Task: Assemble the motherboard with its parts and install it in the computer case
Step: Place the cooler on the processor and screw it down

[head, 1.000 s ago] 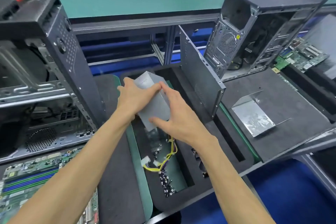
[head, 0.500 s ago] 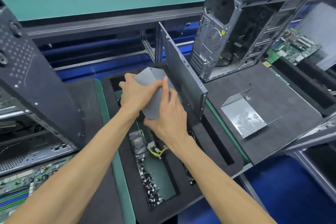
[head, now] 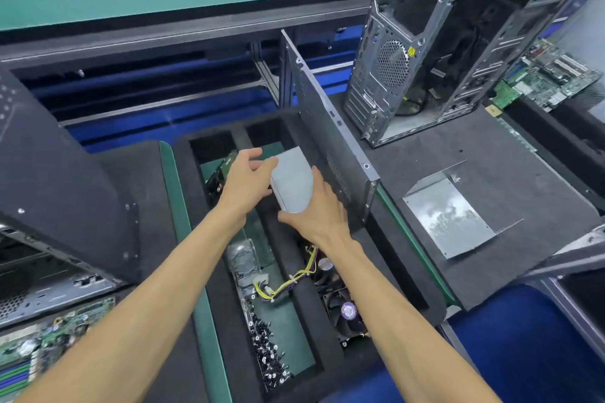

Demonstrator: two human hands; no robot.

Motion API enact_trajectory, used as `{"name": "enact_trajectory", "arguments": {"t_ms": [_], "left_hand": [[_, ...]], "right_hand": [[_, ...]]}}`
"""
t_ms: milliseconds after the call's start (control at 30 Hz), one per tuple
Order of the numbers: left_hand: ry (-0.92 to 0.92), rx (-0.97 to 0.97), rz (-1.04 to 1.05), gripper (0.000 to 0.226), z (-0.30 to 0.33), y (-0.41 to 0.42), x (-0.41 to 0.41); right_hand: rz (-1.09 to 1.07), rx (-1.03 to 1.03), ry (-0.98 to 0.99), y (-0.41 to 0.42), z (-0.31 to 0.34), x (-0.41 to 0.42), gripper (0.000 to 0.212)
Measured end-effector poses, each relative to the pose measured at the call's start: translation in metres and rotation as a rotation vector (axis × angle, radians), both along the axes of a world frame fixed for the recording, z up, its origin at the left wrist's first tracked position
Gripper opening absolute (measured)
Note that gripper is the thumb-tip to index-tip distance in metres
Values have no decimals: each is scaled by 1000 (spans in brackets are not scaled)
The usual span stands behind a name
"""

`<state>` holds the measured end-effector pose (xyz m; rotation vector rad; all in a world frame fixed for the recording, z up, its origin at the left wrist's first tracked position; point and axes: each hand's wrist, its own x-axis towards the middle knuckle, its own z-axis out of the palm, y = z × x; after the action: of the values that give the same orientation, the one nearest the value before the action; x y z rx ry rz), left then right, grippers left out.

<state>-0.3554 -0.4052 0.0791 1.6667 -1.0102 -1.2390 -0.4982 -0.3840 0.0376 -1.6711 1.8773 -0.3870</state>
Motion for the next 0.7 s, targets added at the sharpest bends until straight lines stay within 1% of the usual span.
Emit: {"name": "enact_trajectory", "arguments": {"t_ms": [67, 167, 267, 333, 367, 433, 533, 600, 633, 700], "left_hand": [[-23, 7, -13, 42, -7, -1, 2], [-73, 19, -41, 28, -16, -1, 5], [-117, 34, -100, 15, -22, 3, 3], [-166, 18, -118, 14, -25, 8, -1], [-197, 1, -120, 15, -26, 11, -3], [-222, -42, -140, 20, -26, 17, -9], [-90, -87, -217, 32, -24, 30, -22], [-26, -99, -311, 37, -24, 41, -32], [-17, -99, -369, 39, -26, 46, -39], [-37, -71, -495, 40, -33, 58, -54]], "right_hand": [[-10, 33, 12, -2, -8, -2, 108], [-4, 51, 29, -6, -14, -4, 103], [39, 53, 78, -12, -16, -6, 105], [65, 58, 93, -12, -15, -9, 109], [78, 55, 92, -11, -14, -12, 108], [91, 18, 71, -2, -13, -19, 94], [36, -115, -34, 20, -10, -34, 61], [-24, -214, -94, 35, -7, -46, 41], [-54, -232, -109, 43, -6, -52, 32], [-108, -223, -111, 59, -5, -64, 25]]}}
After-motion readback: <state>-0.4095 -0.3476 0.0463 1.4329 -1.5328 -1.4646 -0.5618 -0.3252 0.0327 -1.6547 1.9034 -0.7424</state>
